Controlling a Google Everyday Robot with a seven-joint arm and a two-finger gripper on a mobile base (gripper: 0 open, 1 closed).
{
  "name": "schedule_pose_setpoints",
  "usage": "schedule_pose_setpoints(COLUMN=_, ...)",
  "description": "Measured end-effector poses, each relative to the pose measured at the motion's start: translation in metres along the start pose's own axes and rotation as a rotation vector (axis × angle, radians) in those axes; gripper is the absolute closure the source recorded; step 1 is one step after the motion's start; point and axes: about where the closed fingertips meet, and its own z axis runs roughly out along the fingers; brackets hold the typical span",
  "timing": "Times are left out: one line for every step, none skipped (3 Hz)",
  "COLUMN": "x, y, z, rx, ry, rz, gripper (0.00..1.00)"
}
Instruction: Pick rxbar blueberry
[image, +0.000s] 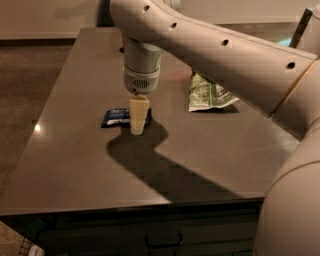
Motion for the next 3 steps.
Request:
schedule_pose_setpoints(x=-0.003, y=0.0027, z=0.0056, rx=-0.018, ry=0.013, rz=-0.017, gripper=0.41)
schedule_pose_setpoints(x=-0.0023, y=0.0035, z=0.0045, rx=-0.024, ry=0.018, rz=-0.019, gripper=0.63)
schedule_pose_setpoints(x=-0.0026, y=0.0033, z=0.0022, rx=-0.024, ry=0.017, rz=-0.019, gripper=0.86)
